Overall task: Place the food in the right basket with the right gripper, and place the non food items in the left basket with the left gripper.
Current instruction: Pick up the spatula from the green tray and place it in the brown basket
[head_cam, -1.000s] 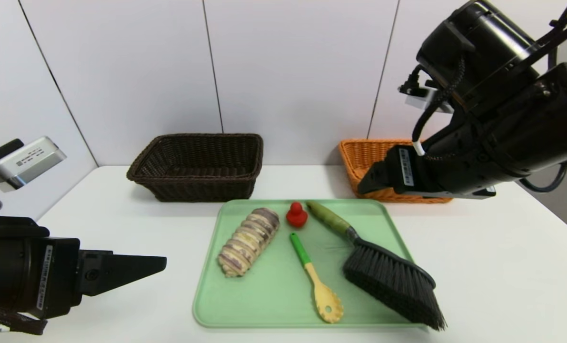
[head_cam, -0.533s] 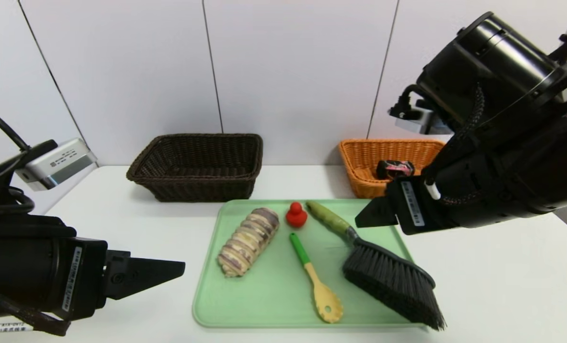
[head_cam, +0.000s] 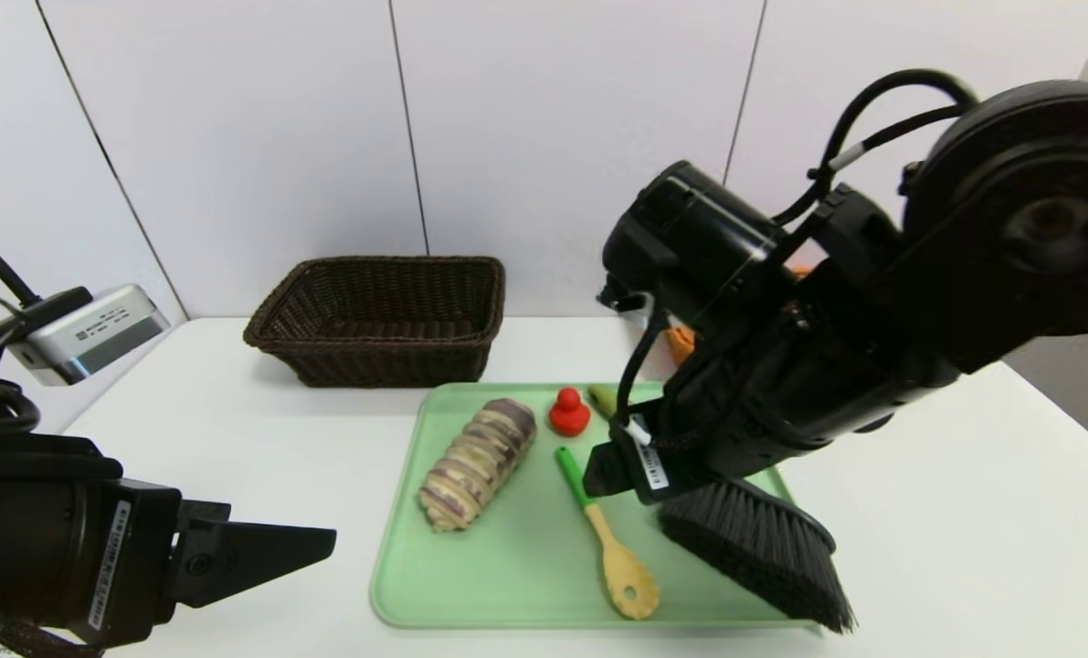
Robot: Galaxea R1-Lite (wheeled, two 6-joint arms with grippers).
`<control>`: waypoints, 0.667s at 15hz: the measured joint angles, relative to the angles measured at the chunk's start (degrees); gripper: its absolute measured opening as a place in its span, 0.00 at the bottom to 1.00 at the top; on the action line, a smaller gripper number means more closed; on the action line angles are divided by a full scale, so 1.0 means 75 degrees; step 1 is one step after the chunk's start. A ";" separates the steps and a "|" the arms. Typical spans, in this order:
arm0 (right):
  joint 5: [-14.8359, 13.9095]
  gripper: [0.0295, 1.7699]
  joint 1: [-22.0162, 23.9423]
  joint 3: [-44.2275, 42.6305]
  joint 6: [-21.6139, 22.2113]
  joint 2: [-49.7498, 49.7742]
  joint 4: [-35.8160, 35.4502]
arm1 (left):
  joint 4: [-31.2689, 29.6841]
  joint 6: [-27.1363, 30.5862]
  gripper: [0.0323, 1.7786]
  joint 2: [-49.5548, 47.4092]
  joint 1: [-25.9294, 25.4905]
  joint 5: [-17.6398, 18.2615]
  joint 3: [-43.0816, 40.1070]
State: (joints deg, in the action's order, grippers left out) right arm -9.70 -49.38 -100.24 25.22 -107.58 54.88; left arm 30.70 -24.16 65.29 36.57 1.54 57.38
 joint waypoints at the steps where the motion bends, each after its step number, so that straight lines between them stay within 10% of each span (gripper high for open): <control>1: 0.0085 0.96 0.0036 -0.0140 -0.0086 -0.0239 0.0007 | -0.0003 0.0000 0.95 -0.0021 0.0000 0.0000 -0.0003; 10: 0.0174 0.96 0.0297 -0.1481 -0.0387 -0.2419 -0.0037 | 0.0055 -0.0200 0.95 -0.0099 0.0000 0.0003 -0.0107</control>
State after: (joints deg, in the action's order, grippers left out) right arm -8.40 -47.15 -111.35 22.32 -125.72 54.60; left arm 31.11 -25.66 64.55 36.57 1.56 56.58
